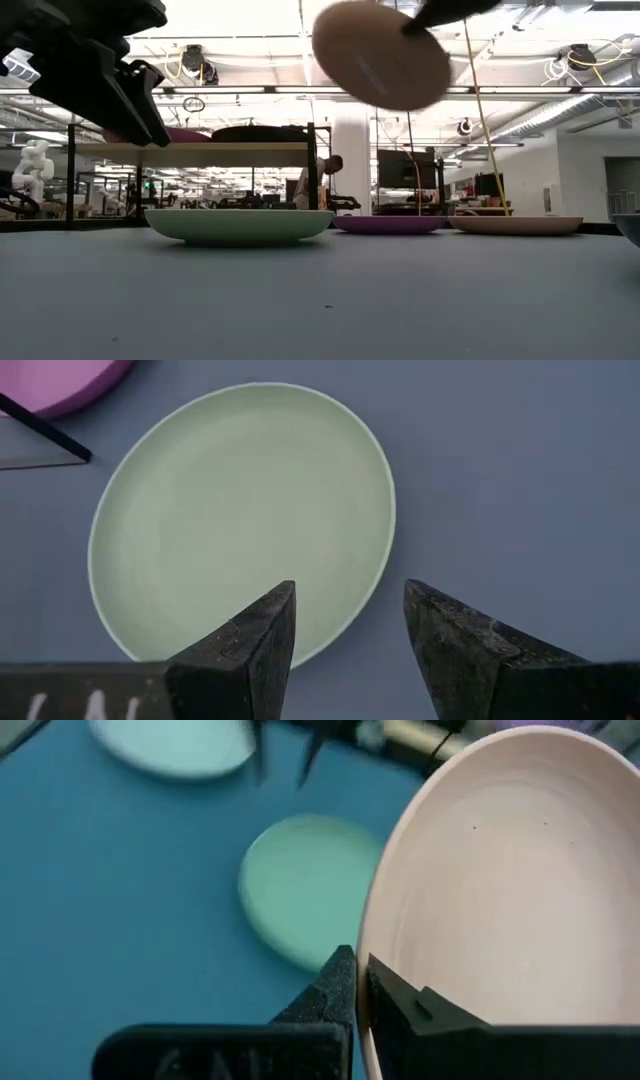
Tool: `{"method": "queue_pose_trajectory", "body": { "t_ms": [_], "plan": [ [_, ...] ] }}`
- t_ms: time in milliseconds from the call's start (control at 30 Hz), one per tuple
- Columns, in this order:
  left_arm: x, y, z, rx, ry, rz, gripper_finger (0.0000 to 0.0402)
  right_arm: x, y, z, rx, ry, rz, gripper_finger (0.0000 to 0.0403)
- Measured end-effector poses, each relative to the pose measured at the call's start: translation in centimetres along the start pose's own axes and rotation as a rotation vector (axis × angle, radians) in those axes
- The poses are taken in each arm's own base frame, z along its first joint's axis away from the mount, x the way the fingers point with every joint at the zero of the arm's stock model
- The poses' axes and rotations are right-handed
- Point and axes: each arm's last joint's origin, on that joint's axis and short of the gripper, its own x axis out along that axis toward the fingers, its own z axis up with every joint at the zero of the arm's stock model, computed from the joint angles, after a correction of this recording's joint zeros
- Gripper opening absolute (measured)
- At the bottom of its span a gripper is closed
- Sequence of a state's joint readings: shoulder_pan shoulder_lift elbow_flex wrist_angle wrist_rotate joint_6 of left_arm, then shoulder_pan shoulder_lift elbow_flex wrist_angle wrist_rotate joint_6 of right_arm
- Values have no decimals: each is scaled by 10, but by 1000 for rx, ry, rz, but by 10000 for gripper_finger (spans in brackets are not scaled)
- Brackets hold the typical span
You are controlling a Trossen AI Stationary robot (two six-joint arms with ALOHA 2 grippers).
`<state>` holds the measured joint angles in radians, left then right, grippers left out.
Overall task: Place and stack plates onto a shelf
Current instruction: Stack the bottom light pink plate on the black plate on the shelf
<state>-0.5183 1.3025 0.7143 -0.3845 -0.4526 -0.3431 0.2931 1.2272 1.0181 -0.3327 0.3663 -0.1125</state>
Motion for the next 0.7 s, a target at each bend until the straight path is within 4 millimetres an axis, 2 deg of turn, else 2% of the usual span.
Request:
{"method": "queue_pose_trajectory", "body": {
  "t_ms": [300, 533, 700],
  "plan": [
    [0, -1, 4, -1, -43, 3, 193, 26, -38, 40, -165, -66, -134, 2],
    [0, -1, 4, -1, -44, 2, 193, 49, -66, 60, -307, -134, -259, 2],
    [0, -1, 4, -1, -45, 2, 193, 65, -89, 68, -357, -272, -305, 2]
  ]
}}
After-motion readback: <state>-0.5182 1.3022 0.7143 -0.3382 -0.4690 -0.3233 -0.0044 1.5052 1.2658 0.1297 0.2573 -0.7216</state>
